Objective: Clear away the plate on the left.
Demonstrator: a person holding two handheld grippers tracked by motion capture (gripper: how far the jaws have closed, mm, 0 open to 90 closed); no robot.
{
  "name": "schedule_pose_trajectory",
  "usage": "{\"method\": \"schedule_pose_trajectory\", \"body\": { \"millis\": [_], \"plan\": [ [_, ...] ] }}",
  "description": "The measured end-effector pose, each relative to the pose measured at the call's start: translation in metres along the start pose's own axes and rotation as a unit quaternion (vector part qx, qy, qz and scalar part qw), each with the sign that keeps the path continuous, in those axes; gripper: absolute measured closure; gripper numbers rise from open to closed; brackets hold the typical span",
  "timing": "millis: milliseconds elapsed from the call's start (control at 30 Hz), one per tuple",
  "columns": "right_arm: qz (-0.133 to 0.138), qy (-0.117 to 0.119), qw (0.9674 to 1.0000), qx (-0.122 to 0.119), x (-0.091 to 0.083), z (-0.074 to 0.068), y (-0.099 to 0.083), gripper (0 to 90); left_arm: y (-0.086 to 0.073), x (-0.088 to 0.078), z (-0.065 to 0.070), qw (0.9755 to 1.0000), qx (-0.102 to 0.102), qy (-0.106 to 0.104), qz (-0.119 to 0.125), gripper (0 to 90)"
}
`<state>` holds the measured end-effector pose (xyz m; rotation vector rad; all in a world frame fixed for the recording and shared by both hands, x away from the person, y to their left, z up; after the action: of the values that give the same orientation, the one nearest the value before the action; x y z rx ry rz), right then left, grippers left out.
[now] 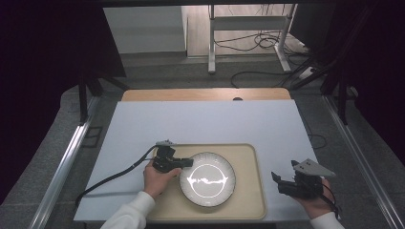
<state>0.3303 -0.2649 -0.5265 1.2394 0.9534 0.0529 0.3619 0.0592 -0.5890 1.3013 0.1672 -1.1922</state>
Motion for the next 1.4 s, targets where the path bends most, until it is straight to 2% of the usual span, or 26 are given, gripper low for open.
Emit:
{"method": "schedule_pose_trajectory", "body": {
  "millis": [133, 333, 433, 500, 533, 600, 667, 800, 900, 1000, 1033, 1067, 1100, 1133, 1167, 1233, 1300, 1333, 1400],
  "plan": [
    [-0.002, 0.001, 1.0, -0.001, 0.001, -0.001, 0.0, 19.0, -0.005, 0.004, -0.002, 0.9998, 0.011, 0.013, -0.012, 80.8],
    [-0.001, 0.005, 1.0, 0.002, 0.001, -0.002, 0.0, 19.0, -0.005, 0.004, 0.001, 0.9999, 0.01, 0.005, -0.008, 70.6],
    [0.0, 0.006, 1.0, 0.005, 0.0, -0.001, -0.003, 19.0, -0.002, 0.002, 0.005, 0.9999, 0.012, 0.004, 0.002, 61.1],
    [0.004, 0.008, 0.9999, 0.009, -0.001, 0.0, -0.002, 19.0, -0.001, 0.001, 0.008, 0.9996, 0.027, 0.007, 0.0, 50.2],
    [0.005, 0.009, 0.9999, 0.01, -0.001, 0.0, -0.002, 19.0, -0.002, 0.0, 0.008, 0.9992, 0.039, 0.014, -0.003, 44.1],
    [0.004, 0.012, 0.9999, 0.008, 0.0, -0.001, -0.001, 18.9, -0.001, -0.003, 0.008, 0.9982, 0.051, 0.033, 0.001, 37.8],
    [0.003, 0.018, 0.9998, 0.005, 0.002, -0.002, -0.001, 18.8, 0.002, -0.007, 0.008, 0.998, 0.052, 0.035, 0.009, 32.9],
    [0.0, 0.022, 0.9998, 0.0, 0.002, -0.002, -0.003, 18.8, 0.005, -0.02, 0.006, 0.9959, 0.068, 0.055, 0.02, 29.7],
    [0.001, 0.02, 0.9998, -0.002, 0.0, -0.003, -0.002, 18.8, 0.005, -0.039, 0.005, 0.9918, 0.096, 0.078, 0.032, 28.2],
    [0.003, 0.017, 0.9998, -0.004, 0.0, -0.006, 0.001, 18.8, 0.004, -0.06, 0.002, 0.9897, 0.102, 0.089, 0.047, 26.0],
    [0.002, 0.016, 0.9999, -0.004, 0.0, -0.006, 0.001, 18.8, 0.002, -0.067, -0.001, 0.9878, 0.107, 0.103, 0.048, 25.2],
    [0.002, 0.017, 0.9998, -0.005, 0.001, -0.007, 0.002, 18.8, 0.0, -0.073, -0.004, 0.9837, 0.121, 0.124, 0.048, 24.7],
    [0.002, 0.017, 0.9998, -0.005, 0.002, -0.007, 0.002, 18.8, -0.002, -0.078, -0.006, 0.9826, 0.126, 0.128, 0.049, 24.5],
    [0.001, 0.019, 0.9998, -0.003, 0.004, -0.008, 0.002, 18.8, -0.004, -0.082, -0.004, 0.986, 0.111, 0.112, 0.054, 24.1],
    [-0.001, 0.021, 0.9998, -0.003, 0.006, -0.009, 0.001, 18.8, -0.005, -0.087, -0.005, 0.9881, 0.097, 0.103, 0.06, 24.2],
    [-0.006, 0.024, 0.9997, -0.004, 0.009, -0.009, 0.0, 18.8, -0.006, -0.095, -0.011, 0.9859, 0.101, 0.118, 0.063, 24.2],
    [-0.007, 0.027, 0.9996, -0.004, 0.01, -0.01, 0.0, 18.8, -0.009, -0.104, -0.018, 0.9857, 0.095, 0.12, 0.069, 24.2],
    [-0.008, 0.027, 0.9996, -0.006, 0.01, -0.01, 0.0, 18.8, -0.012, -0.107, -0.022, 0.9854, 0.096, 0.124, 0.066, 24.0],
    [-0.008, 0.027, 0.9996, -0.006, 0.01, -0.009, 0.0, 18.8, -0.02, -0.112, -0.03, 0.9833, 0.104, 0.138, 0.057, 22.7]
  ]
}}
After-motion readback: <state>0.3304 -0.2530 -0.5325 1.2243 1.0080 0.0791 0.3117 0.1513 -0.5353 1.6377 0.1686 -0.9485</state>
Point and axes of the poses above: each handheld gripper's, and its own axes: x roughly forward along the jaws, y roughly out of its top, z roughly to its right, the point moved 10 cm from there along x, roughly forward along the jaws, and after that the axes turned 11 degrees about y, right-handed, at the moved point
